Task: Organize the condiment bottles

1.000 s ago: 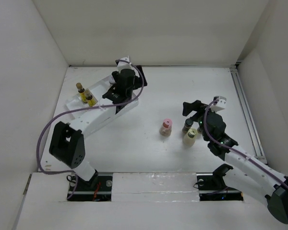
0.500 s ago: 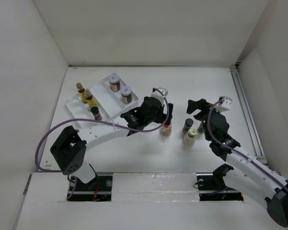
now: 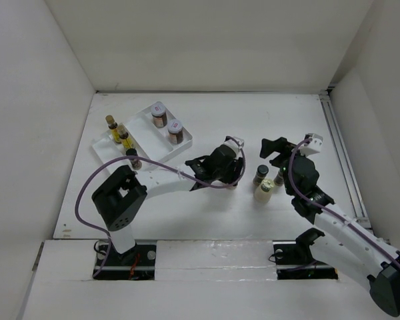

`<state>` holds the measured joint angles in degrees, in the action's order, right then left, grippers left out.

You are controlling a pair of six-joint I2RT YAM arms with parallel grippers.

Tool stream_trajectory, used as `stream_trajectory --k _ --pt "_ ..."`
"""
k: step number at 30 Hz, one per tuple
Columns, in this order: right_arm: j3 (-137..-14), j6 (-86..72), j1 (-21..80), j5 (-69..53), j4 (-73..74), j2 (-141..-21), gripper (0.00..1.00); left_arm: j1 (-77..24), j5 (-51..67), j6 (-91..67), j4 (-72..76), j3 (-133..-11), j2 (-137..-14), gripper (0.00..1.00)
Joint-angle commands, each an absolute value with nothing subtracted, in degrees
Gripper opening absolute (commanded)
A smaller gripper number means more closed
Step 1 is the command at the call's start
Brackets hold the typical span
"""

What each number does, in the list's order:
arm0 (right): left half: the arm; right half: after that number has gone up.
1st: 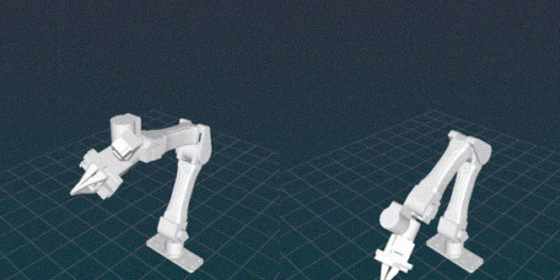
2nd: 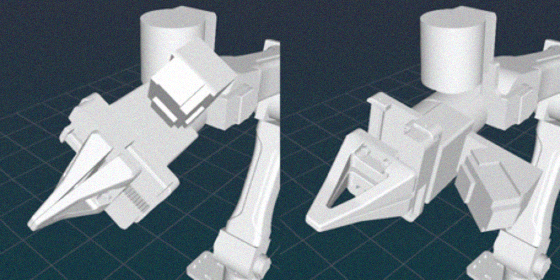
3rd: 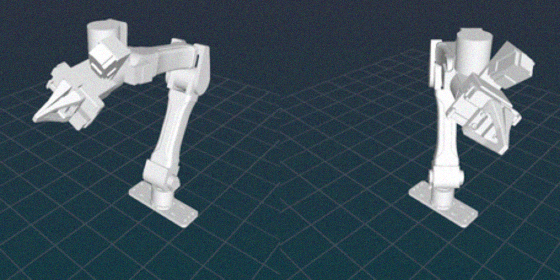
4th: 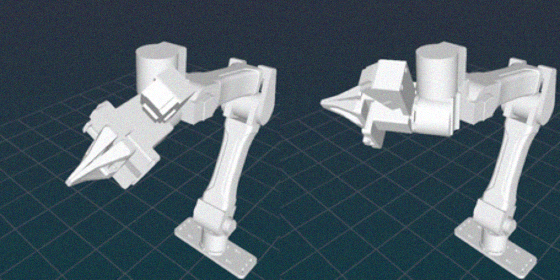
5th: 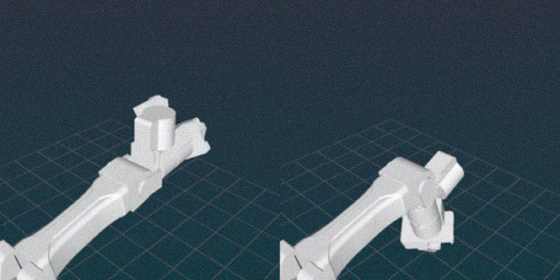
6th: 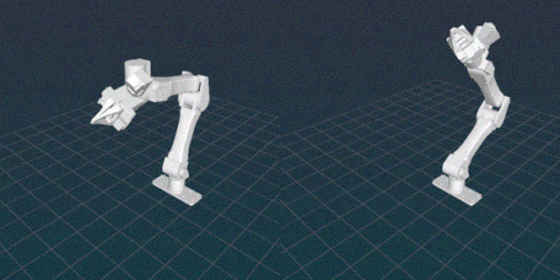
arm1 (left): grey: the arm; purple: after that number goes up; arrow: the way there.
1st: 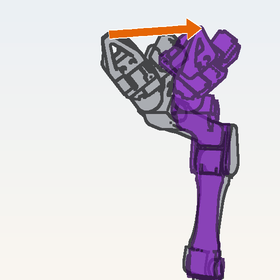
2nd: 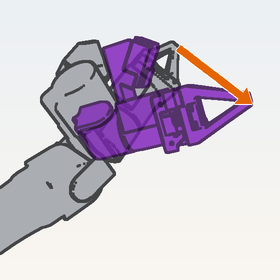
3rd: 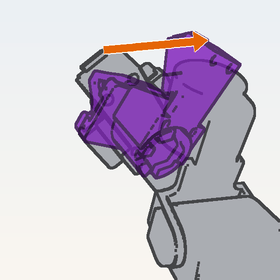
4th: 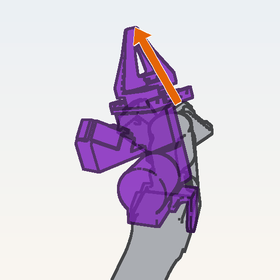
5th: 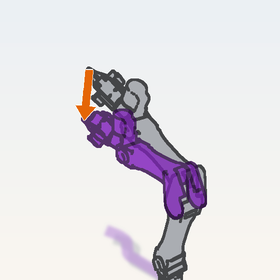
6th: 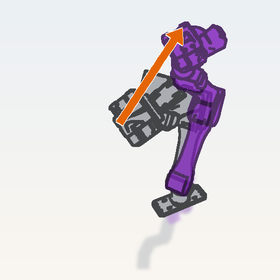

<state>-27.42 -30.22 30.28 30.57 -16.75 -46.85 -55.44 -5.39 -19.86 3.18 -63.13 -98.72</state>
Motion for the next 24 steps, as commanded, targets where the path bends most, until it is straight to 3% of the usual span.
stream_trajectory --k 1,3,10,16,21,24 --pt "-29.62 -30.06 29.79 28.66 -18.02 -46.58 0.89 -55.63 -7.81 -19.86 4.39 -66.36 -98.17 0.53" --pt "-29.62 -30.06 29.79 28.13 -18.02 -46.58 0.89 -55.63 -9.66 -20.47 4.92 -66.36 -97.56 0.46" --pt "-30.23 -30.59 29.79 25.31 -18.02 -47.11 0.89 -51.69 -22.40 -21.35 4.48 -72.76 -93.34 0.44" --pt "-30.23 -31.11 29.79 23.82 -18.54 -47.64 0.88 -38.16 -31.80 -24.86 8.17 -75.15 -88.08 0.42" --pt "-30.76 -31.11 29.79 22.32 -18.54 -48.69 0.88 -22.72 -33.22 -28.02 11.34 -70.49 -82.62 0.44" --pt "-30.76 -31.11 29.79 21.71 -18.54 -49.21 0.88 -17.68 -31.73 -28.65 11.34 -69.87 -85.67 0.44"
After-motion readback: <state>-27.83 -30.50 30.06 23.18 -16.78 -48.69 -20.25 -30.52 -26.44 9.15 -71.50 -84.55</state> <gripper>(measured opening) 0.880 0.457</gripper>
